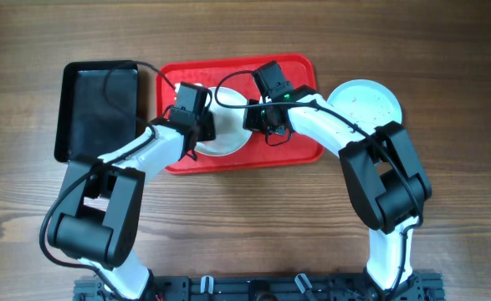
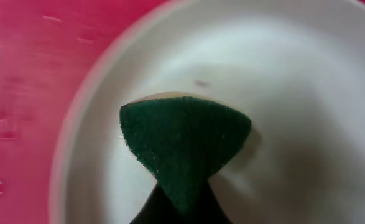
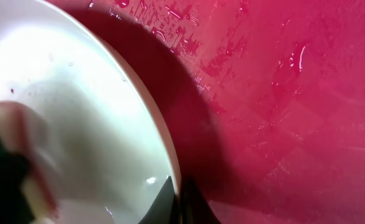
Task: Clean dirty plates on tray and stack at the side
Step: 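Continue scrubbing the plate center with the left gripper's sponge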
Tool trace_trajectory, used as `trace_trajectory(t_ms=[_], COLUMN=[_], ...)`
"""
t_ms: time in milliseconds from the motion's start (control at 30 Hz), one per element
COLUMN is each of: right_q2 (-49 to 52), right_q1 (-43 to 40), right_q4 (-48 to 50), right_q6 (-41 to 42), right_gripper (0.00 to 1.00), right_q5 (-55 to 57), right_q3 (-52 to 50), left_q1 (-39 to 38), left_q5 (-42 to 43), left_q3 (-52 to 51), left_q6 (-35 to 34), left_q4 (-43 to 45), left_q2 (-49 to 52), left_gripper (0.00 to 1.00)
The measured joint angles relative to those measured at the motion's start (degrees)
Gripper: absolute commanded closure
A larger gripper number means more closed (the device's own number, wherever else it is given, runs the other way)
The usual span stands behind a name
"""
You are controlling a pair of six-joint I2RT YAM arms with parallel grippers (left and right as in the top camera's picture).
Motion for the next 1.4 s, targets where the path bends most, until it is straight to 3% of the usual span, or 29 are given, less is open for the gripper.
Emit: trace_trajectory(t_ms=[133, 267, 500, 700, 833, 1200, 1400], right_q2=[0.1, 0.1, 0.1, 0.1, 0.1, 0.1, 0.1], right_q1=[0.2, 0.4, 0.4, 0.4, 0.4, 0.5, 0.7], right_q4=[0.5, 0.6, 0.6, 0.6, 0.6, 0.2, -0.1], right_q6=[-0.1, -0.2, -0.2, -0.2, -0.2, -0.9, -2.0], right_gripper=[0.96, 0.96, 0.96, 0.96, 0.96, 0.96, 0.96], right_q5=[-0.2, -0.3, -0.3, -0.3, -0.3, -0.9, -1.4], right_q3=[0.0, 0.0, 0.0, 0.0, 0.0, 0.0, -0.1], left_q1=[0.0, 0.0, 2.7, 4.1, 5.6, 7.8, 8.3], left_q5=[-6.7, -6.3, 3.5, 10.1, 13.4, 30.2, 34.2], left_q3=[-0.4, -0.5, -0.9, -3.0, -2.9, 7.8, 7.7], left_q6=[-0.9, -0.1, 8.7, 11.1, 11.3, 11.4, 11.2], left_q4=[0.0, 0.0, 2.8, 9.9, 9.9, -25.9, -28.1], left_q2=[0.0, 0.0, 0.0, 0.2, 0.6, 2.7, 3.5], left_gripper=[0.96, 0.96, 0.96, 0.96, 0.96, 0.96, 0.96])
